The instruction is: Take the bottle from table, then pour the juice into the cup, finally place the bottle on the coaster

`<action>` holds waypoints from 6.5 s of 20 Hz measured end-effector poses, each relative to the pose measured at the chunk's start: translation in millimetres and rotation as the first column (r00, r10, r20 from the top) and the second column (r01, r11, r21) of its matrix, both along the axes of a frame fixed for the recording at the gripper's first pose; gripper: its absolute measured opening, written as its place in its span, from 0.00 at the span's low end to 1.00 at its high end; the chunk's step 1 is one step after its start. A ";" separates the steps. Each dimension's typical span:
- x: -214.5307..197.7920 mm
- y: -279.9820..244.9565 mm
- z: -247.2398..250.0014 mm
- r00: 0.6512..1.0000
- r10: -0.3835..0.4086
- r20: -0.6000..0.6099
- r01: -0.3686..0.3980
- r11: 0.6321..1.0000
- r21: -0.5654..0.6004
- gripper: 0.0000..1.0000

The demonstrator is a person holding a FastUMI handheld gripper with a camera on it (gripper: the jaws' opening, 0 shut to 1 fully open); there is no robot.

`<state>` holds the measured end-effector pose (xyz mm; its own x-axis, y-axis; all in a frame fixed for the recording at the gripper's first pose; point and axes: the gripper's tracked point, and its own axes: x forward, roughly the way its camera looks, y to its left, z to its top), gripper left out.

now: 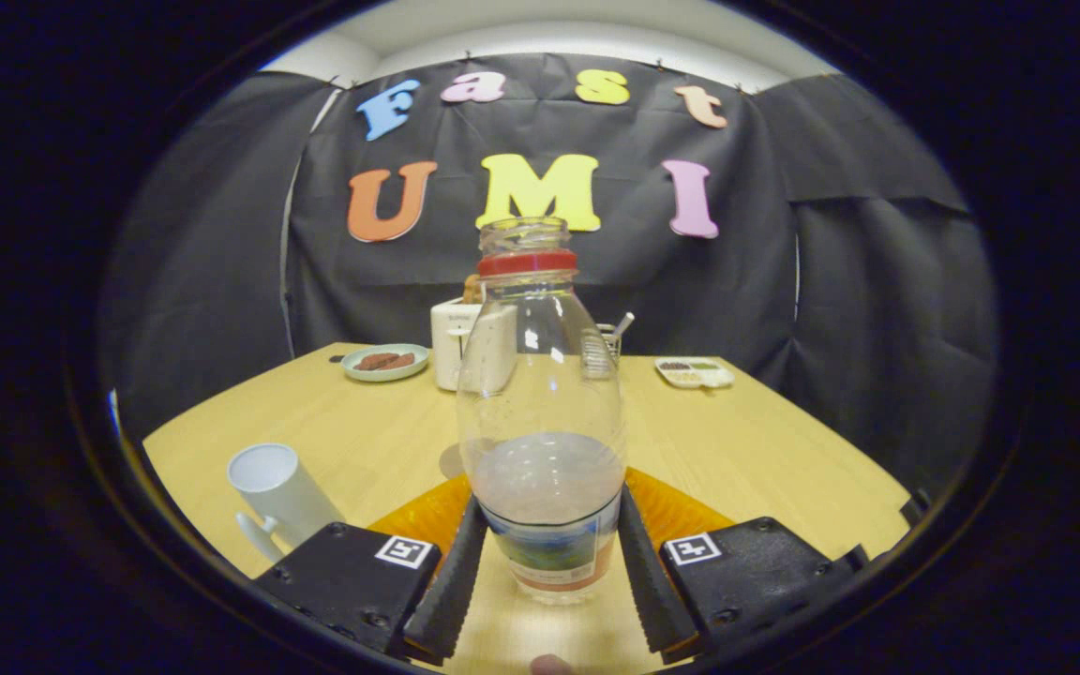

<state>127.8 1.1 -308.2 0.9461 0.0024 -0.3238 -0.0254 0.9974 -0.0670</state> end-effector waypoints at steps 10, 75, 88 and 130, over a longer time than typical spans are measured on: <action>8.8 41.0 35.7 0.984 0.175 0.009 -0.148 0.856 -0.495 0.76; 21.9 70.5 62.0 0.954 0.253 -0.162 -0.135 -0.121 -0.983 0.75; 20.0 67.6 67.8 0.954 0.241 -0.180 -0.144 -0.162 -0.976 0.75; 20.7 90.9 116.4 0.945 0.267 -0.189 -0.094 -0.330 -0.939 0.75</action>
